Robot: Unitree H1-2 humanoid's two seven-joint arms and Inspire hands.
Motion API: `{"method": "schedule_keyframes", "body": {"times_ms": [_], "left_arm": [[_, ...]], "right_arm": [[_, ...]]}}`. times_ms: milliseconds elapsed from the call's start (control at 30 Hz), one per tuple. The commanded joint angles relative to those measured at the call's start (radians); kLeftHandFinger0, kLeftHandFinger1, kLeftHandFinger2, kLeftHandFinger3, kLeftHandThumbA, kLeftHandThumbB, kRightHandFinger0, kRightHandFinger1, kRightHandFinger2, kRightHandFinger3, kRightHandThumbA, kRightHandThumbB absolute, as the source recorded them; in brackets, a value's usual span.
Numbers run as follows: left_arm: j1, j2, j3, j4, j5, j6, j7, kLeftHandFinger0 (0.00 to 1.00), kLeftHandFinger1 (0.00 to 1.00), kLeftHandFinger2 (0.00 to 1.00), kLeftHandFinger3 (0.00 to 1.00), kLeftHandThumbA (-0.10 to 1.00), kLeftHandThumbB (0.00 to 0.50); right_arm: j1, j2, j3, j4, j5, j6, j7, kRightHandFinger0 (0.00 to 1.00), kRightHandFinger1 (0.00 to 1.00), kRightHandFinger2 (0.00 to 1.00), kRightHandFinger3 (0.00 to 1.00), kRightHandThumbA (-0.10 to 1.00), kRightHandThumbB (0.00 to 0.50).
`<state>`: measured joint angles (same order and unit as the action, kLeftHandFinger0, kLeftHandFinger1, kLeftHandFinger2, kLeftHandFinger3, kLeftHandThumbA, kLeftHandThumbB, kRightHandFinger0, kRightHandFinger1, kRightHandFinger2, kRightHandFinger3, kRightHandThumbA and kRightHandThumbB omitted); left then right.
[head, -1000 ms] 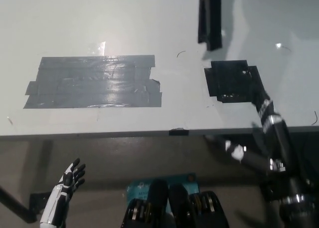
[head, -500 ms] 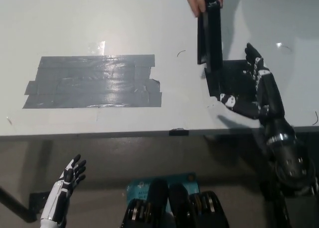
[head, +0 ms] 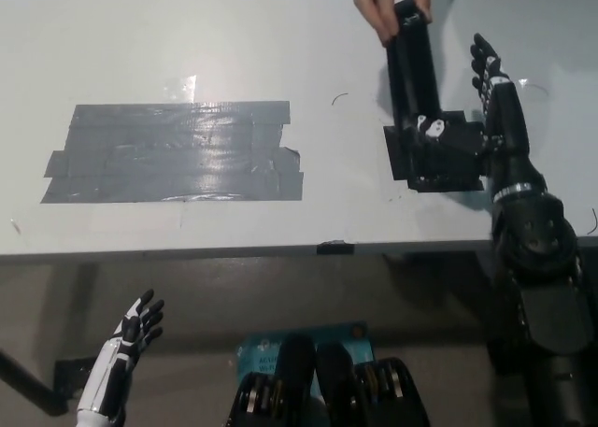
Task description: A person hands a stapler to the robot and the robot grabs it with its right hand and places it on the desk infront of it
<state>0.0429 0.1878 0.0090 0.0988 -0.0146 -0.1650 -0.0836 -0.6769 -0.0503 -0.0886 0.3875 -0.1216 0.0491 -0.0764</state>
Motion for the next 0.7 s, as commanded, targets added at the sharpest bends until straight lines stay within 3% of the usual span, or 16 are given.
{"method": "schedule_keyframes", "body": {"times_ms": [0,100,233,533,667], "left_arm": [[-0.007,0.014,-0.003,-0.038,0.003,-0.015,-0.018,1.00,1.00,1.00,1.00,1.00,0.500],[-0.012,0.015,-0.005,-0.037,0.005,-0.016,-0.020,1.00,1.00,1.00,1.00,1.00,0.500],[-0.019,0.019,-0.006,-0.034,0.007,-0.020,-0.022,1.00,1.00,1.00,1.00,1.00,0.500],[-0.022,0.023,-0.008,-0.042,0.019,-0.018,-0.024,1.00,1.00,1.00,1.00,1.00,0.500],[-0.026,0.023,-0.008,-0.040,0.015,-0.020,-0.028,1.00,1.00,0.98,1.00,1.00,0.500]], "right_arm": [[-0.082,-0.008,0.020,0.023,-0.031,-0.041,-0.044,1.00,1.00,1.00,1.00,1.00,0.244],[-0.088,-0.001,0.029,0.018,-0.030,-0.055,-0.046,1.00,1.00,1.00,1.00,1.00,0.254],[-0.091,0.013,0.040,-0.004,-0.011,-0.049,-0.029,1.00,1.00,1.00,1.00,1.00,0.323],[-0.137,-0.022,0.067,0.085,-0.045,-0.028,-0.046,1.00,1.00,1.00,1.00,1.00,0.277],[-0.161,-0.041,0.071,0.129,-0.050,-0.031,-0.045,1.00,1.00,1.00,1.00,1.00,0.300]]}}
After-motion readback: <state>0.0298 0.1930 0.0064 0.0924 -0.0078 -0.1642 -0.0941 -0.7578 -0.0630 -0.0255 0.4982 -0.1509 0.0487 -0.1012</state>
